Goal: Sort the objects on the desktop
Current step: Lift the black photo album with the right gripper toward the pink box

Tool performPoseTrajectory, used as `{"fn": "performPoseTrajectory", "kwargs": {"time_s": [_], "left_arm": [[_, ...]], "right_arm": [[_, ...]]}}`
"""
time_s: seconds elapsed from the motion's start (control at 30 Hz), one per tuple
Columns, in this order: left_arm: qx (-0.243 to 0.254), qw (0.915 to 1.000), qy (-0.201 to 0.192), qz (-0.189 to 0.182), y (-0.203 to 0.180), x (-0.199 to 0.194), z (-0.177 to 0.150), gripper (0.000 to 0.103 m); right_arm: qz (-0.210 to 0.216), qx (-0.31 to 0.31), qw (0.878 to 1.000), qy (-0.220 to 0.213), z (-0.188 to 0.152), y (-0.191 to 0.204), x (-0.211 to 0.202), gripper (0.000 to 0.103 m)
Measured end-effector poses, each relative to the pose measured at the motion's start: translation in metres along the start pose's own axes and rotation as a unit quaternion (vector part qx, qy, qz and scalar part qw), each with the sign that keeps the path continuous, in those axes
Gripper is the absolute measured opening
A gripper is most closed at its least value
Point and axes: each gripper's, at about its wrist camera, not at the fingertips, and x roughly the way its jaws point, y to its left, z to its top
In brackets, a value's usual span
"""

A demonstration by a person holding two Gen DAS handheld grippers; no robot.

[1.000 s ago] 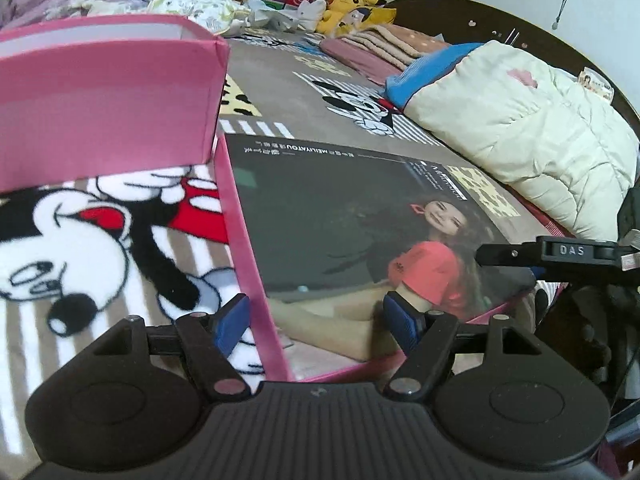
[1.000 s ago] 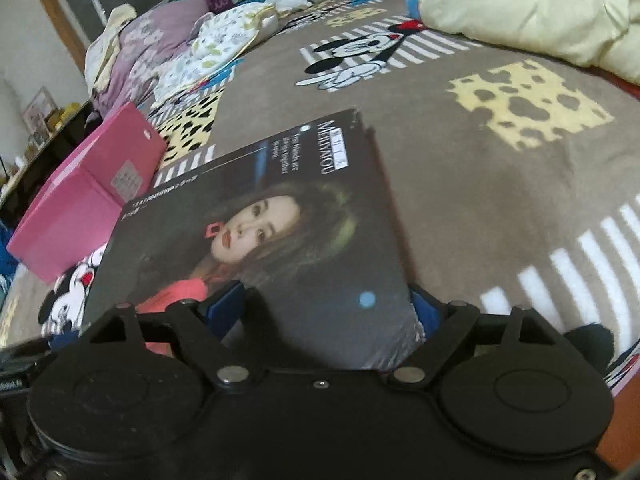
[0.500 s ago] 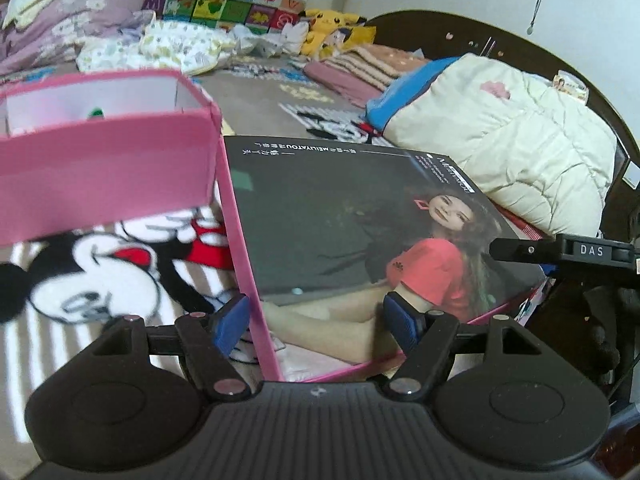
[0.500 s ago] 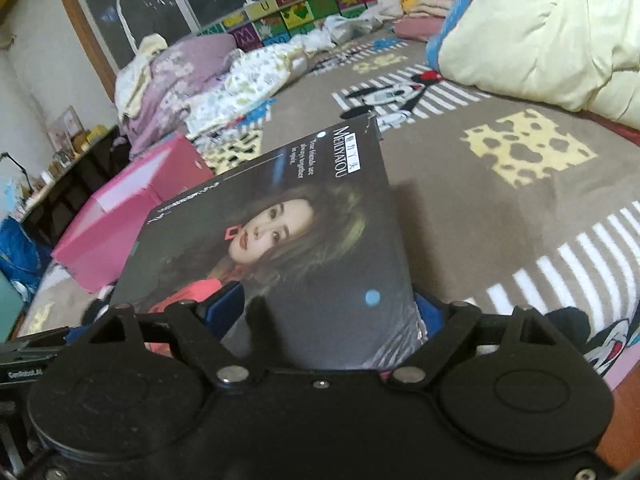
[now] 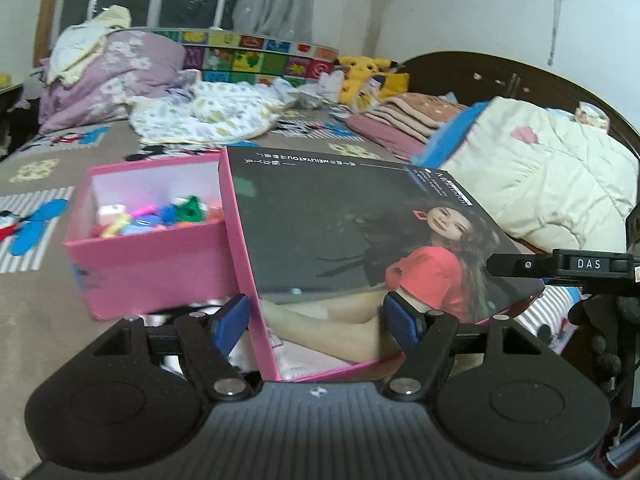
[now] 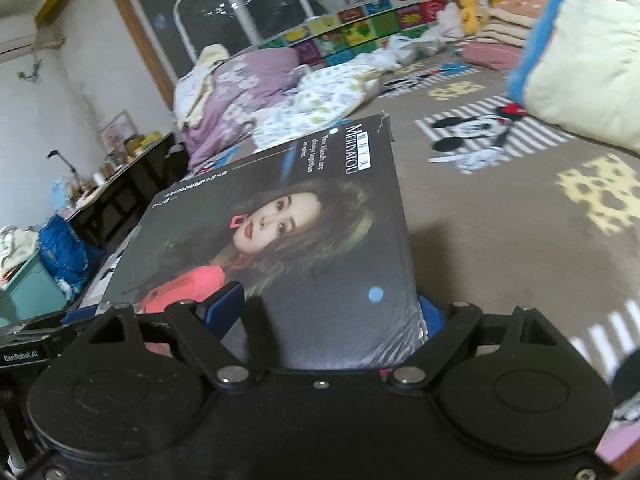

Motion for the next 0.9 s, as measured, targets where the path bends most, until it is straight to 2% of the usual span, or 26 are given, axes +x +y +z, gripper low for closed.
{"fn": "performPoseTrajectory", "kwargs": {"time_s": [0.43,0.9], "left_arm": [[-0.056,0.9971,-0.017,0.049,0.093,-0.007,0.018,0.072],[-0.083,0.9946,-0.017,0.060,0.167,0.020,0.047,0.072]], "right_arm": [[0.055,-0.041,0.997,0.024,0.025,0.075,0.077,0.088],[0.064,-0.065,0.995,0.041,0.054,0.116,0.144,0.088]]}}
